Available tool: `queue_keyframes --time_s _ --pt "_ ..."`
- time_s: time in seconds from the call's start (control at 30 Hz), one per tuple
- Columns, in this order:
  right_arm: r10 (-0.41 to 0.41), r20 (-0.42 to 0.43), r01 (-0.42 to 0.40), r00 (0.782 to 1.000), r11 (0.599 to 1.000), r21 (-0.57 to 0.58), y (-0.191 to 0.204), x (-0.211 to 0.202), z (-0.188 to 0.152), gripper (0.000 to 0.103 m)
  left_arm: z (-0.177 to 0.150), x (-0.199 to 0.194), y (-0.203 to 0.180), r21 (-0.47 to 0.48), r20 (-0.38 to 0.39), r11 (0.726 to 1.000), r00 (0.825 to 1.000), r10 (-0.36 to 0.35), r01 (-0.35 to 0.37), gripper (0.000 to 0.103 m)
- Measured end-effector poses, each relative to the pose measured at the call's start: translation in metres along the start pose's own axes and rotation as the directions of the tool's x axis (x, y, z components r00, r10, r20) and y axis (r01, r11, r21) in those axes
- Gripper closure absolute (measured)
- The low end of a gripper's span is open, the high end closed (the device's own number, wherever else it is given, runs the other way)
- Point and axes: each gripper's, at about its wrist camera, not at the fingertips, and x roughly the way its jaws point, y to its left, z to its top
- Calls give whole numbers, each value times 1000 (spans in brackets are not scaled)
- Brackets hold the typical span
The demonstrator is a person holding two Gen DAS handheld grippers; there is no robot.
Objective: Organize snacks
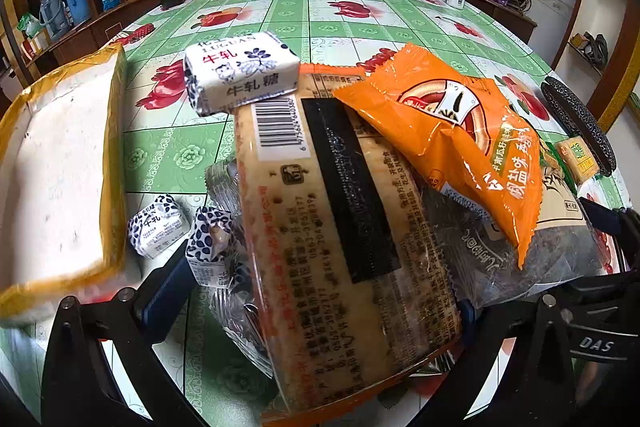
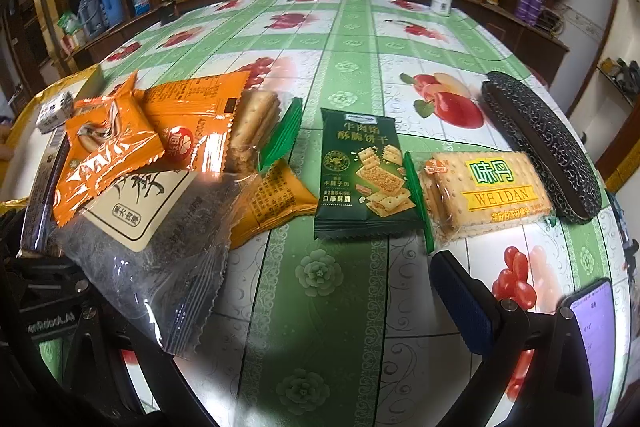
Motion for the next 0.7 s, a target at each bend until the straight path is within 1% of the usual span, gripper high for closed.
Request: queue_keyframes --time_s 0.07,0.13,0.2,0.23,0.27,0.37,0.43,0.5,0.57,0.6,0.63,0.7 --pt "33 -21 -34 999 998 -45 -1 1 2 0 0 0 0 0 0 1000 1000 0 0 0" --pt "56 -33 -58 998 997 -56 -3 -1 1 0 0 0 0 0 0 1000 1000 0 0 0" --pt "137 -54 -140 989 988 -65 -6 -7 -1 0 0 0 0 0 0 1000 1000 0 0 0" --pt "208 -58 -212 976 975 -66 -10 -12 -3 5 0 0 0 0 0 1000 1000 0 0 0" --pt "253 -57 -256 966 964 -68 -14 -17 -6 6 0 0 0 0 0 1000 1000 0 0 0" --pt "287 -57 -290 956 955 -58 -30 -28 -15 8 0 0 0 0 0 1000 1000 0 0 0" --pt "336 -64 -340 940 939 -58 -36 -34 -18 13 0 0 0 0 0 1000 1000 0 0 0" --pt "370 -54 -373 927 926 -63 -40 -42 -19 13 0 0 0 0 0 1000 1000 0 0 0" --pt "407 -31 -408 913 911 -57 -41 -47 -17 16 0 0 0 0 0 1000 1000 0 0 0" --pt "413 -18 -413 911 909 -50 -40 -50 -16 18 0 0 0 0 0 1000 1000 0 0 0" --pt "411 -15 -412 911 910 -44 -40 -49 -12 19 0 0 0 -2 0 1000 1000 0 0 0" --pt "393 -7 -393 920 919 -36 -40 -51 -8 19 0 -1 -2 -4 0 1000 1000 5 -5 0"
